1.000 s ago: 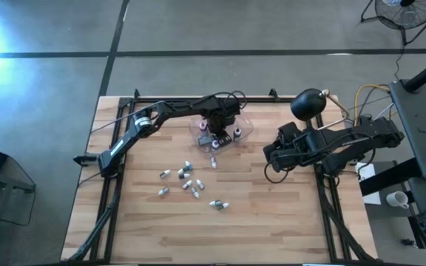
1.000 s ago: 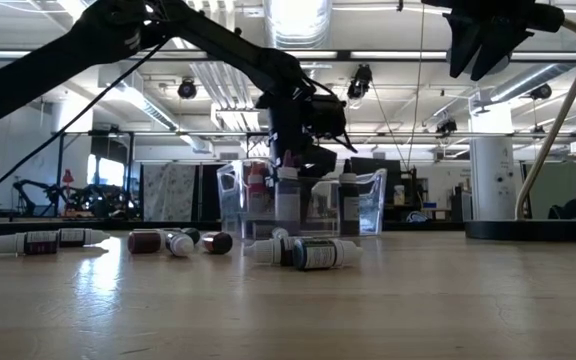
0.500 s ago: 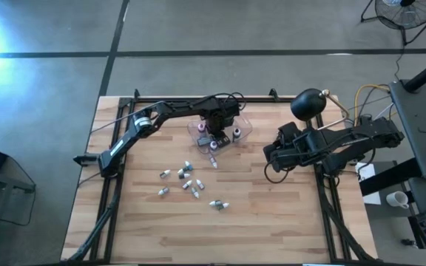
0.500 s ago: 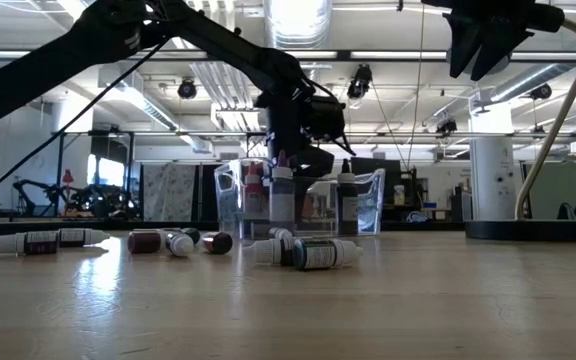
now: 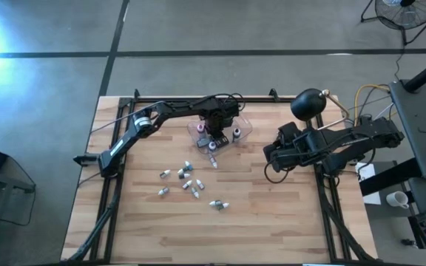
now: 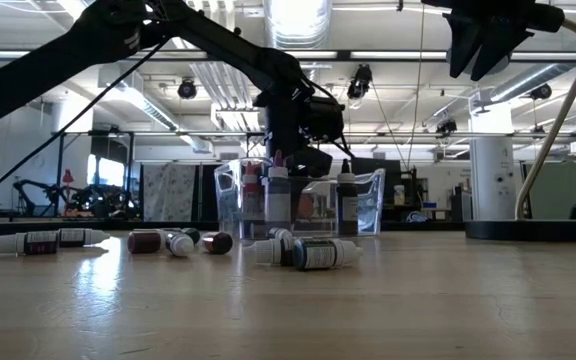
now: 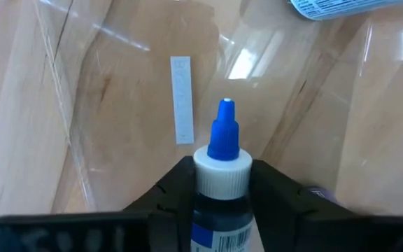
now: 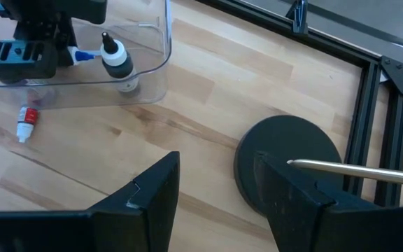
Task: Pick & Place food coloring
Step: Put the large blue food coloring bottle into the transparent bin
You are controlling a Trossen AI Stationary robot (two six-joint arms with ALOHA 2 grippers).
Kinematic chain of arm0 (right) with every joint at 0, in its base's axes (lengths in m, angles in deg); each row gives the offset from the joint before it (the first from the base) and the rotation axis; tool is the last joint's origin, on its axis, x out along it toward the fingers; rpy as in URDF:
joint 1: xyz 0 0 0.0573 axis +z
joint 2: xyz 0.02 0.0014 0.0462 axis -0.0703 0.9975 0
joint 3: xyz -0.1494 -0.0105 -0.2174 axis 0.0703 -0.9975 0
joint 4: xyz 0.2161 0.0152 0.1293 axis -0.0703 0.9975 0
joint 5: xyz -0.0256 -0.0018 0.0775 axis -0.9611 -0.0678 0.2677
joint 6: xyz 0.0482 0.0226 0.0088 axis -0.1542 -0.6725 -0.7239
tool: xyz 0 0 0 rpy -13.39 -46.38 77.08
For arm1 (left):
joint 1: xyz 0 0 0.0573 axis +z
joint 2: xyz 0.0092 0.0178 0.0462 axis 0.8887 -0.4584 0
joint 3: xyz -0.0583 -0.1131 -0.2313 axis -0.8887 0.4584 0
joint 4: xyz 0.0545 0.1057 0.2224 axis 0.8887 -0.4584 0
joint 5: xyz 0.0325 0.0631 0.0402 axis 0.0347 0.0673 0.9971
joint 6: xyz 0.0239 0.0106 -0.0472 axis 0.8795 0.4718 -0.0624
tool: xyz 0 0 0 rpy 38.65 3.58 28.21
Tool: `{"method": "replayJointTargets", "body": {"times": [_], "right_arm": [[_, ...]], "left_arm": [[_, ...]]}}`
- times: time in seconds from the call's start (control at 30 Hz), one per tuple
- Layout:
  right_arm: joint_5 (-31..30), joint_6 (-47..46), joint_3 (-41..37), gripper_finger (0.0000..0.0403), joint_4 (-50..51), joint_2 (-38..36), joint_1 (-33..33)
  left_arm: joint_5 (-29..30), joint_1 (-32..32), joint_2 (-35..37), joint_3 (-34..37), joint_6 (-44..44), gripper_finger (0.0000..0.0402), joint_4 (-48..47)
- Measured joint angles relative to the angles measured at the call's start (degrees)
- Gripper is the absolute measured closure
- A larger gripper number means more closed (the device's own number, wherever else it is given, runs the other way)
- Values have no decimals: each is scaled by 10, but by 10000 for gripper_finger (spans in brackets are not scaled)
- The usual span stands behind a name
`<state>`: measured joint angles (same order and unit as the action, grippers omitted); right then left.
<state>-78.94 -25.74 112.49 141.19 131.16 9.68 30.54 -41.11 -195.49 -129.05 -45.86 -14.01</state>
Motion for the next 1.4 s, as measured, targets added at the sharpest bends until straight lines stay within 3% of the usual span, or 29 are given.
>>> {"method": "replayJointTargets", "body": {"times": [0.4,0.93,1.17,1.3,1.4], "right_arm": [[-4,0,0,227,0,0,0],[-26,4,0,227,0,0,0],[-48,6,0,227,1,-16,0],[-72,13,0,227,1,-27,0],[-91,17,0,227,0,-34,0]], "left_arm": [[17,0,10,-9,-3,321,14],[90,-1,46,-191,-16,323,-4],[135,-6,181,-68,-18,323,114],[180,-15,287,66,-50,323,218],[246,-29,371,193,-86,317,293]]}}
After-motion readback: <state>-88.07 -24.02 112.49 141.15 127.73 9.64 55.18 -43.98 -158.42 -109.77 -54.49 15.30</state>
